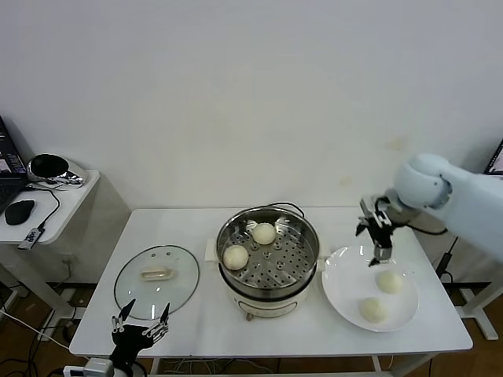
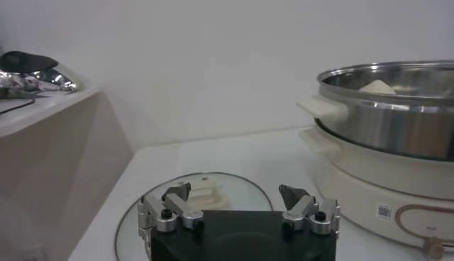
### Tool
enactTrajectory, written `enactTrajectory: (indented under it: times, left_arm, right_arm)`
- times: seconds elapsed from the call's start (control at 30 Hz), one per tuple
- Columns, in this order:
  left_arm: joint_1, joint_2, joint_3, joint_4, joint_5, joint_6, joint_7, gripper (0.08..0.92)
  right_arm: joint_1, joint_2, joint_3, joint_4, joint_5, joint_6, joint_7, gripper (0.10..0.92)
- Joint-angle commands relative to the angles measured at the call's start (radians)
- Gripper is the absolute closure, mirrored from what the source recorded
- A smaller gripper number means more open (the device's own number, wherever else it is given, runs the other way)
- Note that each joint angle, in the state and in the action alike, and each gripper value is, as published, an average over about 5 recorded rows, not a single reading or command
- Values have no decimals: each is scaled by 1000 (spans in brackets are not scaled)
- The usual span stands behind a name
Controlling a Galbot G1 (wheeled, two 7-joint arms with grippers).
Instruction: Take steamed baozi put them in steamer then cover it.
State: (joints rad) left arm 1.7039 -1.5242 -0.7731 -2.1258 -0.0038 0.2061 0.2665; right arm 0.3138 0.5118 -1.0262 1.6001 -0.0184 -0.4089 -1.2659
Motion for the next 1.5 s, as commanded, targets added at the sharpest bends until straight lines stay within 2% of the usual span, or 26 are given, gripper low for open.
enactTrajectory:
  times: [0.03,0.77,1.5]
  left_arm:
    - [-2,0,-1,16,6,1,-1,177]
    - [-14,4,3,61,16,3,0,177]
    - [-12,1,7,61,20,3,0,177]
  right_arm:
    - [-197,-65,71,33,-92,17,-1,203]
    - [-399,30,164,-111,-130,-6,80,203]
    - [-457,51,213,-137,-142,-8,112,203]
